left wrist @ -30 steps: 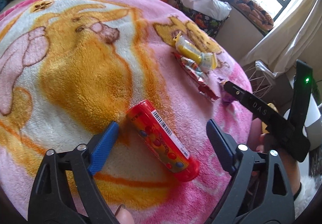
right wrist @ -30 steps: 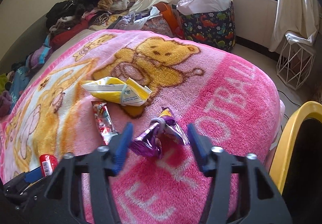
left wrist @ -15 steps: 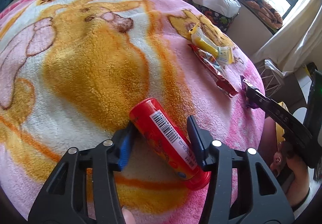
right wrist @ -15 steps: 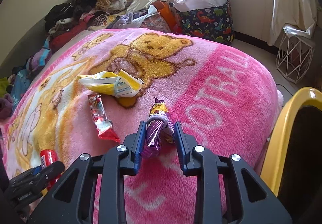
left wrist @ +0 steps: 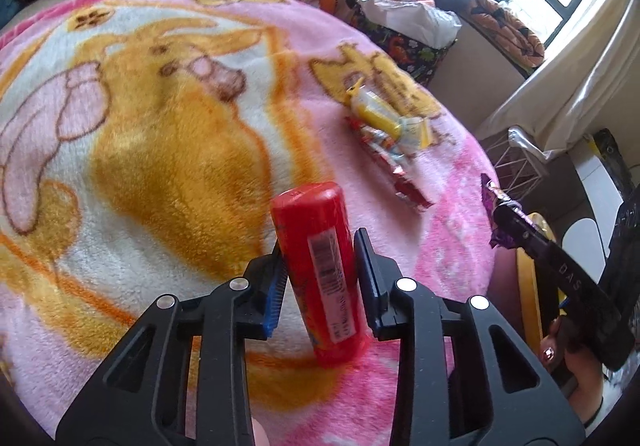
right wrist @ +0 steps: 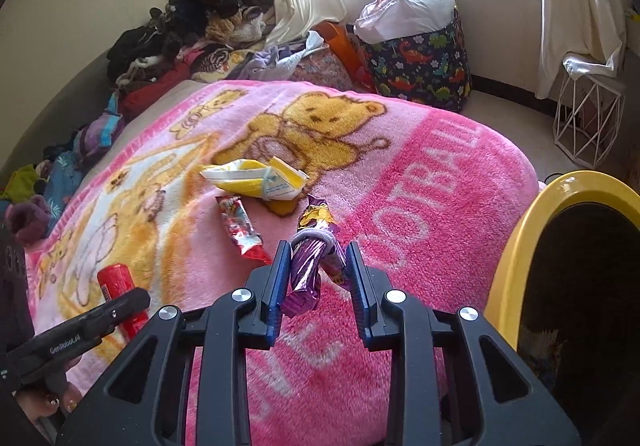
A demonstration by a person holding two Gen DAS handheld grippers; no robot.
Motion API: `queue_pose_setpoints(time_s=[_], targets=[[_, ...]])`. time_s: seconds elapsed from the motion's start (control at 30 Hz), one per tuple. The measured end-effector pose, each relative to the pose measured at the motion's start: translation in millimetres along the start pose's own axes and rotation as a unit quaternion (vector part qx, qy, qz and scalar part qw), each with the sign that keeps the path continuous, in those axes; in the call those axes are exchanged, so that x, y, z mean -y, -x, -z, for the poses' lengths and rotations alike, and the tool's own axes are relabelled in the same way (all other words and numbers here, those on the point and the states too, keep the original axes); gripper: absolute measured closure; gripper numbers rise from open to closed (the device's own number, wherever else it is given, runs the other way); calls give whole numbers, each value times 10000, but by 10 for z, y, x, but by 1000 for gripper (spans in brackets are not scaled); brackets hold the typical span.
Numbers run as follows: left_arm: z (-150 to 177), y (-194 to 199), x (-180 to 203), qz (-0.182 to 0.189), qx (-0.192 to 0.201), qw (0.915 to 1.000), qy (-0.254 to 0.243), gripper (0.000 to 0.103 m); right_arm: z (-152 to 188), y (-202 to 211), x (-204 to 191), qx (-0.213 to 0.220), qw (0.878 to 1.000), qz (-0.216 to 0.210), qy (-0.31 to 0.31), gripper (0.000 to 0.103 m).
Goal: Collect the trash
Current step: 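Grasp the red tube with the left tool while the right tool grasps a purple wrapper, then carry the red tube and purple wrapper over the yellow bin with both tools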
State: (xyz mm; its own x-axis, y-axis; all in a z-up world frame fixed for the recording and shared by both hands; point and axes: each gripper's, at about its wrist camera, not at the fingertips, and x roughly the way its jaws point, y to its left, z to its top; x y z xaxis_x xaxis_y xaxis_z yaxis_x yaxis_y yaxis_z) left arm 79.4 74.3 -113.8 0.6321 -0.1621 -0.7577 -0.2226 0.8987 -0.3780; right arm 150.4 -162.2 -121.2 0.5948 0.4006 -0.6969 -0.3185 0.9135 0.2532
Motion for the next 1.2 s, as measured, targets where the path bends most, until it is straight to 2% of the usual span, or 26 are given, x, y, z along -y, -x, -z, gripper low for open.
queue_pose_setpoints(time_s=[0.63,1.2], targets=[[-76,355,517,318,480,9969,-540,78,2,475,26,324,9994,-107,-77,76],[-54,459,784,468,629,9936,-809,78,39,770,99,511,9985,-150,-116,76]])
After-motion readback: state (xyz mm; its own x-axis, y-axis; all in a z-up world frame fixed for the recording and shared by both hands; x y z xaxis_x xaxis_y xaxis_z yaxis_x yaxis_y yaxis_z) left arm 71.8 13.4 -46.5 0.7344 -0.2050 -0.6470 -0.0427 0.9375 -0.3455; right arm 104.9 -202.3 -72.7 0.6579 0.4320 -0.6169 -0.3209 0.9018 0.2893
